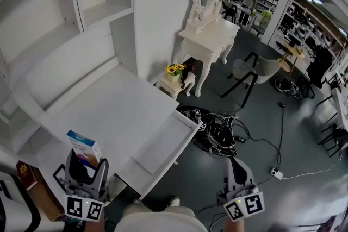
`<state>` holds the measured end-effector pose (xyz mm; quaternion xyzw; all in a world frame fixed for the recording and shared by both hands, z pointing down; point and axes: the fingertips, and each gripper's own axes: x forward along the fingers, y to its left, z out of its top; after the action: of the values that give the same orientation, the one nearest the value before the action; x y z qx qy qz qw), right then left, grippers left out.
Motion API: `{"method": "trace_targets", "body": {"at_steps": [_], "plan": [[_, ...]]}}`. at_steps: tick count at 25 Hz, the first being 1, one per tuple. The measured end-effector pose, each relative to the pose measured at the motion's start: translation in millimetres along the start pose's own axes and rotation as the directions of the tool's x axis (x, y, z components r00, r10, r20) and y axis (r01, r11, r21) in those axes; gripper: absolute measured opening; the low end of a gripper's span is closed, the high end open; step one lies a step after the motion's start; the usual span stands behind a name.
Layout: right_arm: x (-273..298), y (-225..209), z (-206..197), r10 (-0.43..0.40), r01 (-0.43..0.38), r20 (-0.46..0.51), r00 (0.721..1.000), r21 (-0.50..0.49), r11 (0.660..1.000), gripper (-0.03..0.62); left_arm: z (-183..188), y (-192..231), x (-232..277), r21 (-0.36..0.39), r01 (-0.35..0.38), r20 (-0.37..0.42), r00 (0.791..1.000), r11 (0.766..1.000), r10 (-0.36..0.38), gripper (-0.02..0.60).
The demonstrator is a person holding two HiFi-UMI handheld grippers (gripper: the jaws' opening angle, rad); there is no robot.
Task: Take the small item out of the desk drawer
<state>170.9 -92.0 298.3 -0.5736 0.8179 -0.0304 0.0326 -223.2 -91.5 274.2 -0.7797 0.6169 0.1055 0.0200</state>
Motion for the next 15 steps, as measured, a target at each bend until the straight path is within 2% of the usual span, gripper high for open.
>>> {"method": "trace_targets", "body": {"at_steps": [15], "plan": [[1.0, 7.2, -6.1, -0.009, 0.009, -0.008, 1.000, 0.002, 1.000, 0.008, -2.4, 2.0, 0.4, -0.006, 0.017, 0.001, 1.000, 1.000, -0.016, 0.443]]}}
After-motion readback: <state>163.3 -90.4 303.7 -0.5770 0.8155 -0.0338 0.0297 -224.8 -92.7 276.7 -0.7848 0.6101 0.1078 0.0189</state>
